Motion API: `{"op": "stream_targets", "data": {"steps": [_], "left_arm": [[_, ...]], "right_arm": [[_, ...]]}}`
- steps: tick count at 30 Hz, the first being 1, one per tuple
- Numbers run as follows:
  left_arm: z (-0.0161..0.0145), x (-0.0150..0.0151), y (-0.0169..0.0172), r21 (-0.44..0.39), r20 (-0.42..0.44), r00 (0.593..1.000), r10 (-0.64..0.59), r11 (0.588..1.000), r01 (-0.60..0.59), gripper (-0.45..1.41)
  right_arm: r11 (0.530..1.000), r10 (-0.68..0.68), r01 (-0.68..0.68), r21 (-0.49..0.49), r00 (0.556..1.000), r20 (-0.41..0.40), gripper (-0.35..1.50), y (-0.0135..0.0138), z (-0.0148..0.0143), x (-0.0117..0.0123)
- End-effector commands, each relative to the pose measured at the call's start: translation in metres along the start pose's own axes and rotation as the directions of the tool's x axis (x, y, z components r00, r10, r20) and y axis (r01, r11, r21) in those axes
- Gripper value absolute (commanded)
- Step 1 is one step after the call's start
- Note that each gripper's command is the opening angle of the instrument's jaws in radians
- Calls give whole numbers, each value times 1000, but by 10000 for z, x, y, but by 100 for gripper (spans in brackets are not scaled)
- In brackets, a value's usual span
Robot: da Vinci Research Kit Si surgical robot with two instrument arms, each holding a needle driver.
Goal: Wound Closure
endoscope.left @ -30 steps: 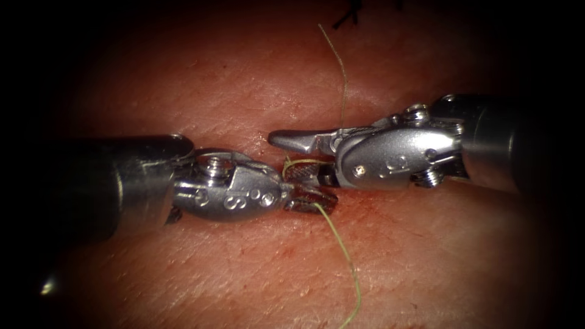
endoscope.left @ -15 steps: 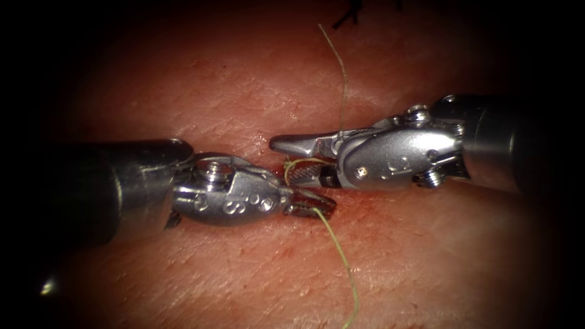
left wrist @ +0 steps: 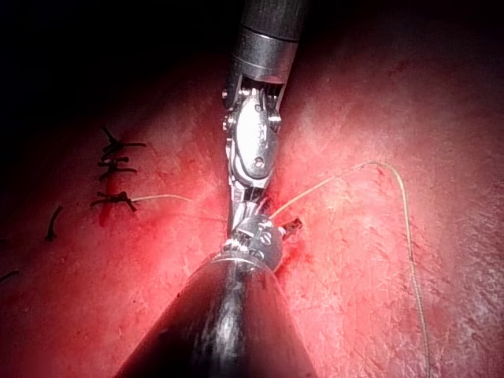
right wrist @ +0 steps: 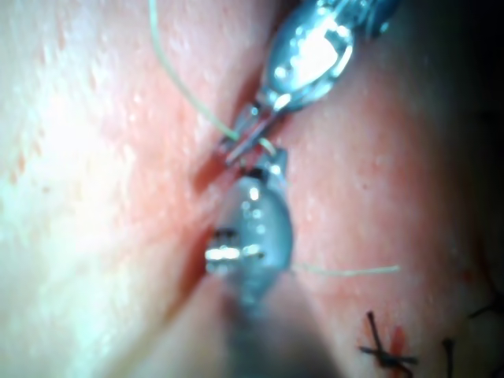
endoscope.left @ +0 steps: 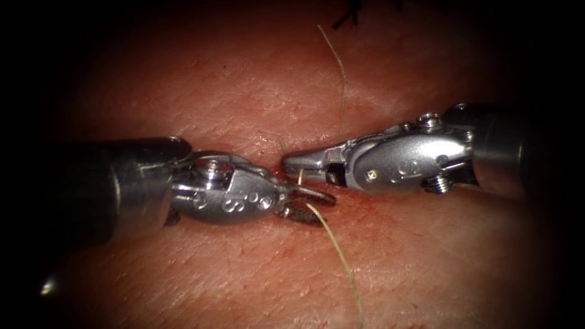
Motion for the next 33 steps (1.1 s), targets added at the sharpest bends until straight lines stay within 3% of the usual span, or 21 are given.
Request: {"op": "stream_targets", "data": {"steps": [1, 12, 15, 16, 17, 33], "left_arm": [[6, -1, -1, 7, 2, 1000, -12, 1000, 12, 115], [2, 33, 23, 32, 9, 1000, -20, 999, 20, 130], [3, 43, 27, 47, 22, 999, -26, 999, 25, 122], [5, 46, 28, 52, 23, 999, -29, 998, 28, 105], [8, 50, 29, 59, 22, 999, -37, 998, 36, 100], [35, 75, 23, 55, 13, 1000, 15, 998, -15, 83]], "right_arm": [[1000, 3, -3, -3, 1000, 4, -35, 3, 8, -9], [996, 84, -84, 1, 996, 38, -35, 0, 20, -34], [993, 115, -116, 6, 992, 46, -35, -3, 22, -35], [993, 121, -122, 6, 992, 47, -35, -3, 22, -35], [991, 133, -133, 5, 990, 48, -35, -3, 22, -35], [986, 164, -164, 2, 985, 56, -35, -1, 25, -33]]}}
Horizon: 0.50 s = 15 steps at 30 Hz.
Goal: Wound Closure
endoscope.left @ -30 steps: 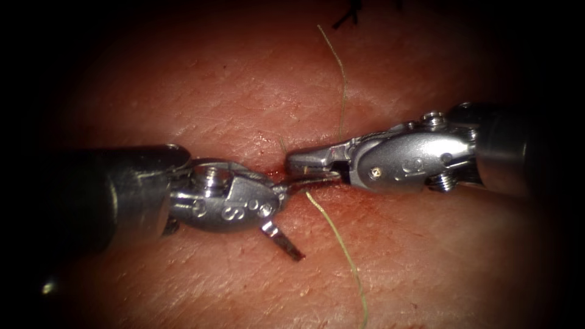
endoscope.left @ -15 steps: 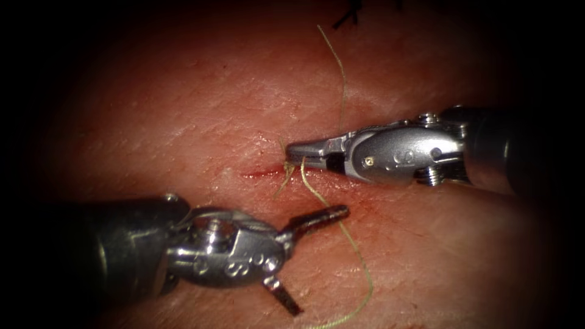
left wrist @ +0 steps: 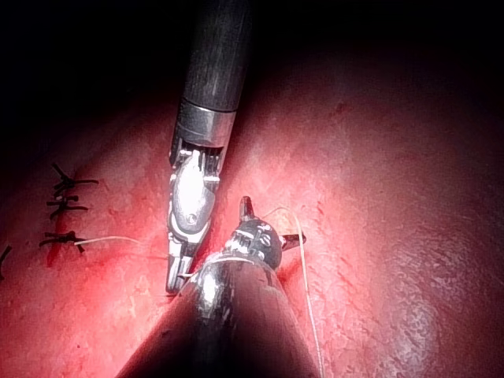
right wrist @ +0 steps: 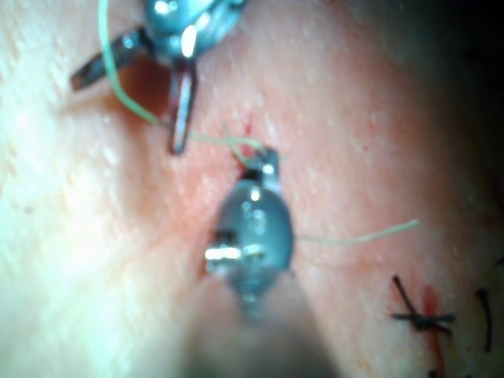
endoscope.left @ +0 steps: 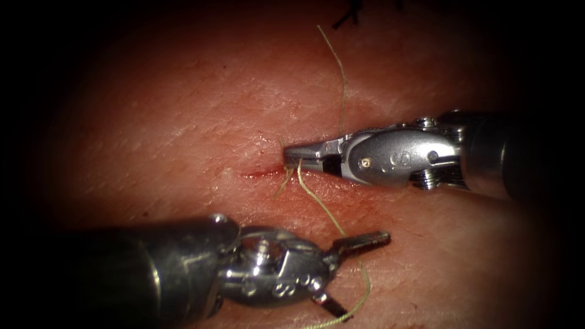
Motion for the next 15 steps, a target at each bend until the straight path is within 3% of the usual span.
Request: {"op": "stream_targets", "data": {"steps": [1, 8, 14, 15], "left_arm": [[5, 0, -1, -3, -3, 1000, 6, 1000, -6, 81], [0, 7, 0, 6, -13, 1000, 21, 1000, -21, 65], [0, 13, 1, 10, -27, 999, 26, 1000, -26, -8], [-2, 14, 2, 14, -43, 999, 32, 999, -32, -43]], "right_arm": [[1000, -3, 3, -1, 1000, -2, -35, 3, 7, -2], [1000, -2, 2, 1, 1000, 0, -35, 3, 8, -2], [1000, 9, -9, 2, 1000, 1, -35, 2, 7, -2], [1000, 9, -9, 2, 1000, 1, -35, 2, 7, -2]]}}
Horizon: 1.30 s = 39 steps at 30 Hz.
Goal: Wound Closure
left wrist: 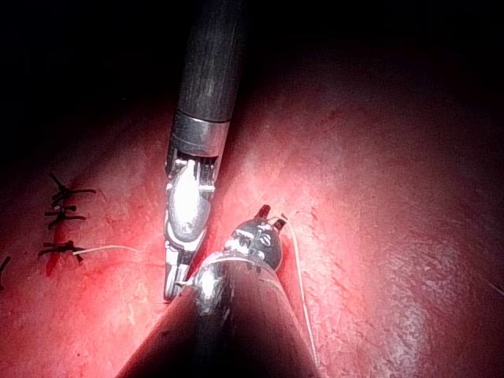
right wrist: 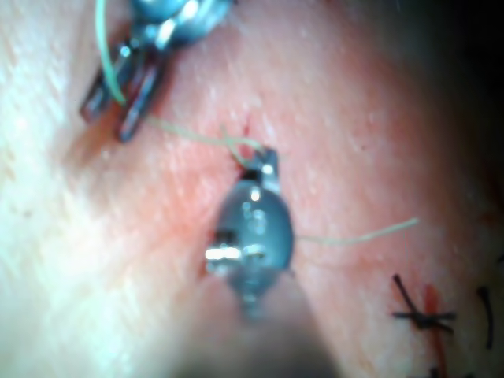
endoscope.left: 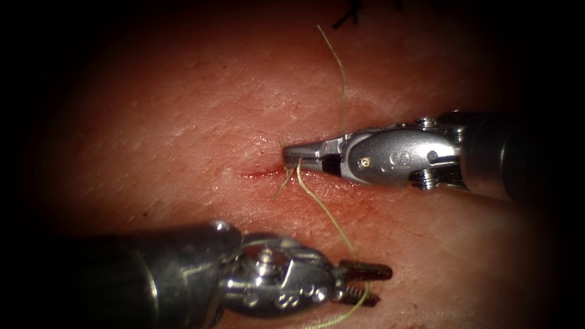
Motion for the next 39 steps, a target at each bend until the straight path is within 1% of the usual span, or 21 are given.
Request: {"op": "stream_targets", "data": {"steps": [1, 6, 12, 13, 14, 15, 17, 18, 19, 20, 25, 28, 29, 30, 31, 32, 33, 34, 36, 37, 39], "left_arm": [[5, -4, -1, 3, -13, 1000, -3, 1000, 3, -45], [-10, -8, -4, 14, -54, 998, -30, 999, 31, -45], [-52, -19, -17, 56, -118, 990, -77, 995, 84, -45], [-60, -20, -18, 54, -127, 988, -84, 994, 91, -45], [-66, -21, -19, 53, -132, 988, -84, 994, 92, -45], [-71, -22, -19, 52, -137, 987, -85, 994, 92, -45], [-79, -22, -16, 47, -141, 986, -84, 995, 91, -45], [-82, -23, -14, 46, -142, 986, -83, 995, 90, -45], [-83, -23, -12, 45, -142, 986, -82, 995, 89, -45], [-84, -23, -11, 45, -142, 986, -81, 995, 88, -45], [-88, -24, -9, 43, -144, 986, -80, 995, 86, -45], [-91, -24, -10, 40, -147, 986, -80, 995, 87, -45], [-93, -24, -11, 39, -148, 986, -81, 995, 88, -45], [-94, -23, -12, 40, -147, 986, -82, 995, 89, -45], [-95, -22, -12, 39, -147, 986, -83, 995, 90, -45], [-97, -20, -13, 38, -148, 985, -85, 995, 92, -45], [-99, -19, -13, 38, -149, 985, -86, 995, 93, -45], [-100, -17, -14, 37, -149, 985, -88, 995, 94, -45], [-103, -12, -15, 35, -151, 984, -97, 994, 103, -45], [-104, -10, -15, 36, -151, 984, -92, 994, 99, -45], [-107, -5, -18, 36, -152, 984, -91, 995, 97, -45]], "right_arm": [[1000, -2, 2, -1, 1000, -2, -35, 3, 7, -2], [1000, 3, -3, 0, 1000, -2, -35, 2, 6, -2], [1000, 20, -20, 6, 1000, -3, -35, -1, 3, 2], [1000, 26, -26, 7, 1000, -4, -25, -3, 1, 3], [999, 37, -37, 10, 999, -5, 4, -4, -1, 5], [999, 48, -48, 14, 999, -8, 37, -7, -6, 7], [997, 71, -71, 21, 997, -13, 81, -11, -15, 12], [996, 83, -82, 23, 996, -13, 98, -14, -20, 14], [996, 88, -88, 27, 996, -14, 109, -18, -27, 18], [995, 94, -93, 29, 995, -16, 114, -20, -33, 21], [989, 137, -137, 49, 990, -15, 129, -27, -66, 35], [987, 147, -146, 63, 989, -13, 128, -25, -81, 38], [987, 151, -149, 61, 988, -18, 124, -22, -85, 38], [987, 155, -153, 54, 988, -22, 116, -19, -88, 38], [984, 172, -171, 43, 985, -29, 89, -14, -92, 38], [979, 201, -200, 35, 979, -34, 49, -9, -93, 38], [969, 246, -245, 30, 969, -35, -1, -5, -94, 38], [956, 292, -292, 21, 955, -41, -35, 1, -95, 38], [923, 381, -383, -18, 922, -66, -35, 15, -93, 39], [912, 404, -407, -37, 911, -80, -35, 20, -91, 40], [901, 425, -430, -54, 902, -82, -35, 32, -80, 42]]}}
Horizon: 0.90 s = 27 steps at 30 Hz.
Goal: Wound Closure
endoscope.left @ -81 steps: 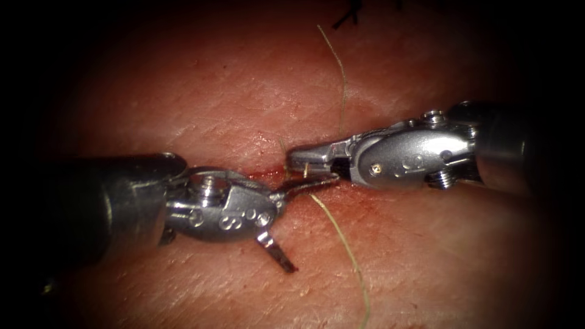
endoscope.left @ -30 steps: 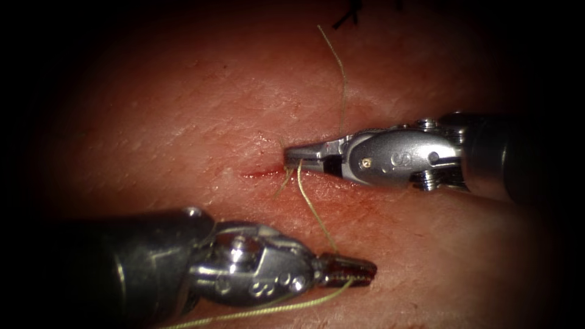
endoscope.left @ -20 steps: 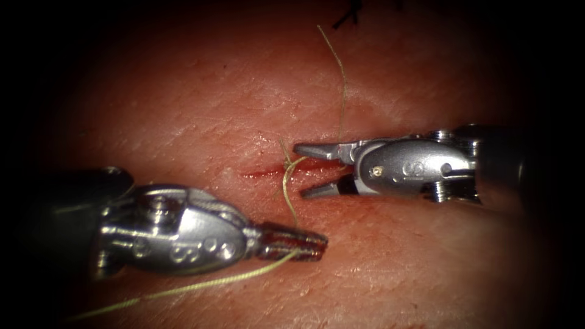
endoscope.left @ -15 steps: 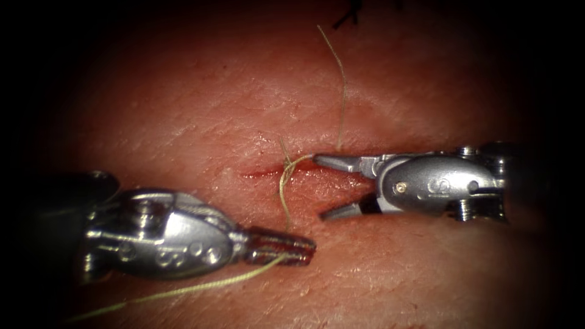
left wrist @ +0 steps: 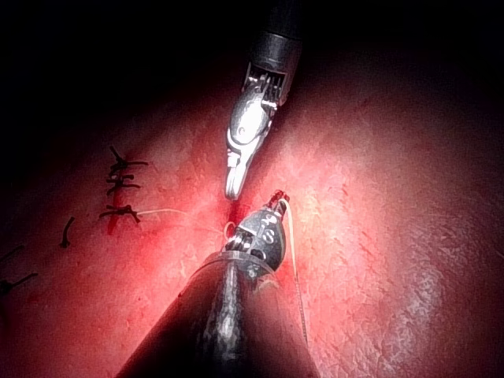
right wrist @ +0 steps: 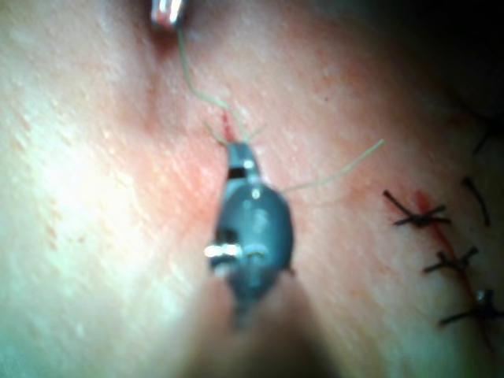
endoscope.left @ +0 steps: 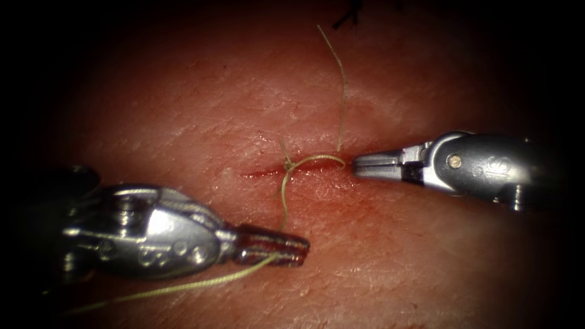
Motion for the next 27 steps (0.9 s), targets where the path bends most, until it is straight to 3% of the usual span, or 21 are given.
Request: {"op": "stream_targets", "data": {"steps": [1, 7, 11, 19, 27], "left_arm": [[6, -1, -4, 2, -2, 1000, -2, 1000, 2, -45], [4, 7, -13, 2, -10, 1000, 0, 1000, 0, -45], [7, 5, -18, -10, -25, 1000, 0, 1000, 0, -45], [8, -12, -42, -22, -100, 995, -3, 1000, 0, -45], [-7, -27, -74, 6, -192, 981, -33, 999, 35, -45]], "right_arm": [[1000, 13, -14, -11, 1000, -1, -35, 13, 23, 4], [998, 48, -49, -45, 999, -3, -35, 41, 68, 10], [998, 52, -51, 21, 998, -26, -35, 51, 99, 7], [976, 88, -89, 199, 996, 17, -35, 26, 158, -18], [942, 122, -120, 313, 992, 12, -35, 6, 162, -34]]}}
